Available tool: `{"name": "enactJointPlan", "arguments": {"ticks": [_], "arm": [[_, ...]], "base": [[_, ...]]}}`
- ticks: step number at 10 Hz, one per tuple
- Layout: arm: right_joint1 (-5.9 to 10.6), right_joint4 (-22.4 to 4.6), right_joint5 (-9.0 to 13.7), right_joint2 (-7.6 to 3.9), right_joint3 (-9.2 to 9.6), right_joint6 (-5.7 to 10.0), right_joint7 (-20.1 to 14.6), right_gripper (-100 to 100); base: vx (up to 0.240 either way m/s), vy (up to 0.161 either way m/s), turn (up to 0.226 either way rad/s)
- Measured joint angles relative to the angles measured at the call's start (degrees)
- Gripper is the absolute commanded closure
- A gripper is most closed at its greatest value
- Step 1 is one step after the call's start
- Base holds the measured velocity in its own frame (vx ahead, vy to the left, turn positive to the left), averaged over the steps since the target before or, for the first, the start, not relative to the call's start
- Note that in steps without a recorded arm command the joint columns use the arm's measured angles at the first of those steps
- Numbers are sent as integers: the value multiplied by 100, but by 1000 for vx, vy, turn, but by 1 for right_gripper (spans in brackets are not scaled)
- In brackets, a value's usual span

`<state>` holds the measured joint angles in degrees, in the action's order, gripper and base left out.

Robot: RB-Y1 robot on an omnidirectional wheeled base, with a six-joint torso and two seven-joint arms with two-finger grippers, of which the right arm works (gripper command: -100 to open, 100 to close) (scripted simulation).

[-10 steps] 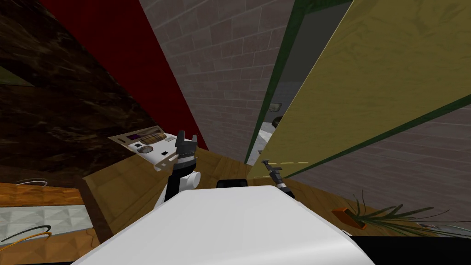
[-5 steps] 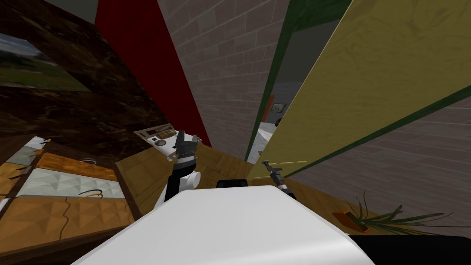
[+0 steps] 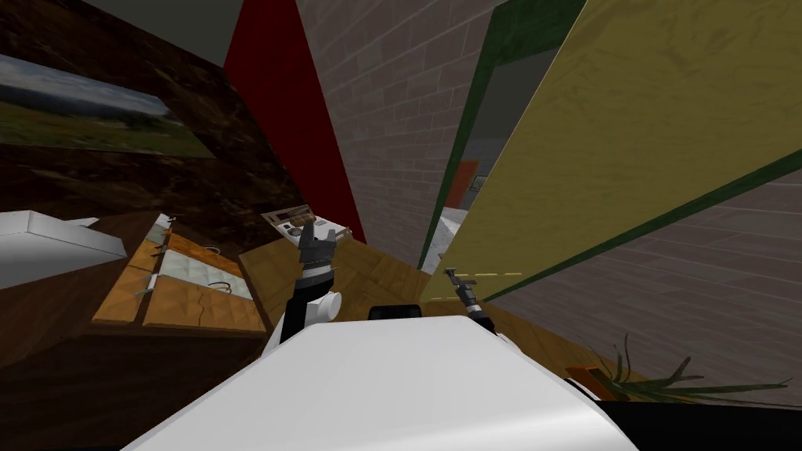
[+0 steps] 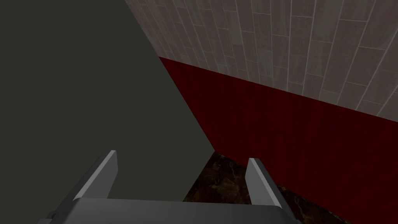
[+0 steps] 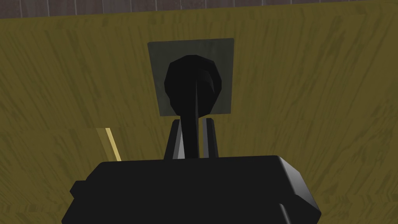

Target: Pull the door open

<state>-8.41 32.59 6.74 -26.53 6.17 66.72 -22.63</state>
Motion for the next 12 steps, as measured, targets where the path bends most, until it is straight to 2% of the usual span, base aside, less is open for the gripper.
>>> {"name": "enactJointPlan", "arguments": {"ticks": [1,3,7,9,11,12], "arm": [[56,50,10,42,-7,-123,49,100],[220,-15,38,100,-37,-255,116,100],[683,-276,94,264,-98,-484,284,100],[753,-133,128,322,-136,-741,376,100],[901,-138,149,385,-155,-906,447,100],[956,-180,149,412,-152,-932,466,100]], "base": [[-191,-61,119],[-214,-69,191],[-229,-84,173],[-214,-76,162],[-169,-68,89],[-154,-34,94]]}}
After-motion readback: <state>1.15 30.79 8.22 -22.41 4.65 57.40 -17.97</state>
